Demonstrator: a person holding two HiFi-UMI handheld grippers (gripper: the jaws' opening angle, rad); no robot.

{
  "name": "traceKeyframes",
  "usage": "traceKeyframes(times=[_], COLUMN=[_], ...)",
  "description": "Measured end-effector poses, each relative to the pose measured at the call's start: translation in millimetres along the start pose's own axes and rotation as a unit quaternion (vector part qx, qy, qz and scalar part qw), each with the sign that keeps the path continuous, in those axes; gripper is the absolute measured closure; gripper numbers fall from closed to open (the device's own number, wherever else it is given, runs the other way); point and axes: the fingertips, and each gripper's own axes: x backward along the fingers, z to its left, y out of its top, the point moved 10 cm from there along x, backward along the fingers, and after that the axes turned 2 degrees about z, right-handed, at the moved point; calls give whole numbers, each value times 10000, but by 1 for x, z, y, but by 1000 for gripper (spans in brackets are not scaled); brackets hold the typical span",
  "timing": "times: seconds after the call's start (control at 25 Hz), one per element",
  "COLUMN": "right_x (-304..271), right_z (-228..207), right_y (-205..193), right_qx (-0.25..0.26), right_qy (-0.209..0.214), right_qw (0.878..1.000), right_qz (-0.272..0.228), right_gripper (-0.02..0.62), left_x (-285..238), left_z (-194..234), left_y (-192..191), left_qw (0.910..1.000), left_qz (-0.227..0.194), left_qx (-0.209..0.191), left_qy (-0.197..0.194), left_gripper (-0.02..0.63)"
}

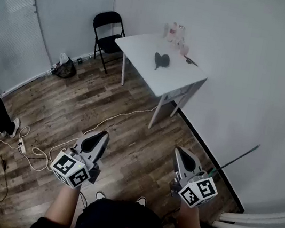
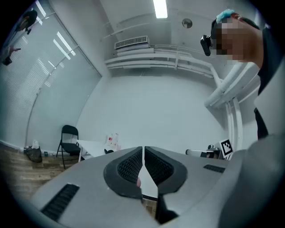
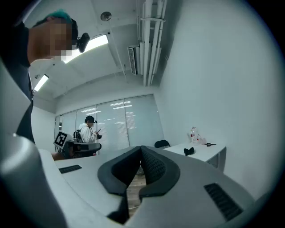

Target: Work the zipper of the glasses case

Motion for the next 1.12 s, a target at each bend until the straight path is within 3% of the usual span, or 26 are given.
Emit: traceKeyframes(times=[0.8, 1.12], right_x=[0, 1], right_z=[0, -6], right_y=[0, 4], right_qx=[-292, -192], right_qy=[-49, -97], right_qw=[9993, 9996], right_qz=[-211, -191], right_gripper=[574, 574], left_x=[5, -1], left_z=[2, -7], left_y=[1, 0], left_qw=[10000, 9996], left_qz=[-19, 46], left_qx=[-6, -262], left_qy=[-35, -42], left_gripper=[572, 571])
